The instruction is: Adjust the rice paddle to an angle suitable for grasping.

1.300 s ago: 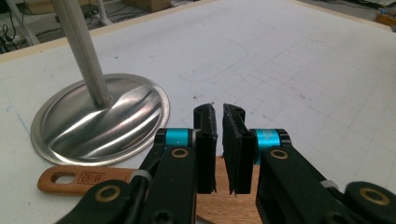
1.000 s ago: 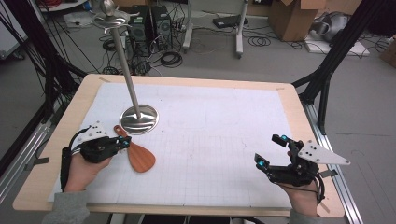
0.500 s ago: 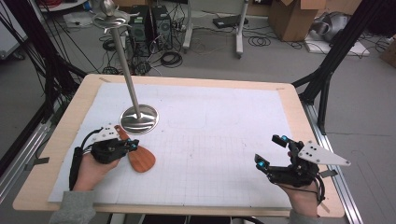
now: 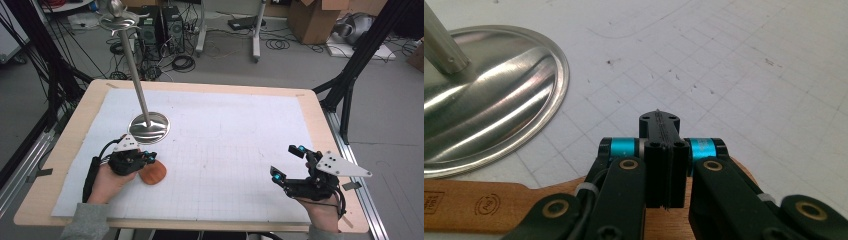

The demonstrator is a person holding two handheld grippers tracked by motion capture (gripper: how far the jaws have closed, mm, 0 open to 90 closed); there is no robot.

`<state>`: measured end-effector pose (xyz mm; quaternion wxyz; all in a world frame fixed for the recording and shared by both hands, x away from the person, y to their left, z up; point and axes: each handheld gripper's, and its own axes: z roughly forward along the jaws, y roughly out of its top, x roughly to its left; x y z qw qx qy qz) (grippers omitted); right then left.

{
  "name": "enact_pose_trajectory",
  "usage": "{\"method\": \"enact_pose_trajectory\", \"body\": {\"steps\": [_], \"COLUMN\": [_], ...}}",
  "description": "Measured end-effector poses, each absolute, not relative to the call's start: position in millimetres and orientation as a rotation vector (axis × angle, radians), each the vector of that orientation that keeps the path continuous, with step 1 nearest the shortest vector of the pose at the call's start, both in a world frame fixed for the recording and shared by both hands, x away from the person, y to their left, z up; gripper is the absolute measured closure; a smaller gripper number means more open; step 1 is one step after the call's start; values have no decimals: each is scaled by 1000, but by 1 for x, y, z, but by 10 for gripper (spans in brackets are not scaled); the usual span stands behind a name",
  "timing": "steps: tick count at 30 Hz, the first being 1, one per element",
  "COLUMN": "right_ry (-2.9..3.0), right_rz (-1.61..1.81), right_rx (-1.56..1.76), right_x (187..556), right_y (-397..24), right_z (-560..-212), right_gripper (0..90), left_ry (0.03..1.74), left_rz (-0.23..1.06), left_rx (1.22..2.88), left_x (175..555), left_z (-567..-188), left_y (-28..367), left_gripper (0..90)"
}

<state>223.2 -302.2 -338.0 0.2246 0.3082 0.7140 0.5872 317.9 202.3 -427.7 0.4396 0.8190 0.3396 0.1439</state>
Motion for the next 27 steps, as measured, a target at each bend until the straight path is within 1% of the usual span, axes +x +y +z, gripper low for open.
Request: {"method": "enact_pose_trajectory", "body": {"steps": [13,27], "right_ry": [1970,2010], "right_rz": [1627,1608], "right_rx": [840,822], "right_x": [220,220], "right_y": [-307,-303], "right_z": [-338,-340], "right_gripper": [101,101], "left_ry": [871,867], "left_rz": [365,362], "left_rx": [2065,2074], "left_x": [324,327], "left_z": [-435,-438], "left_y": [193,188], "left_gripper": [893,893]}}
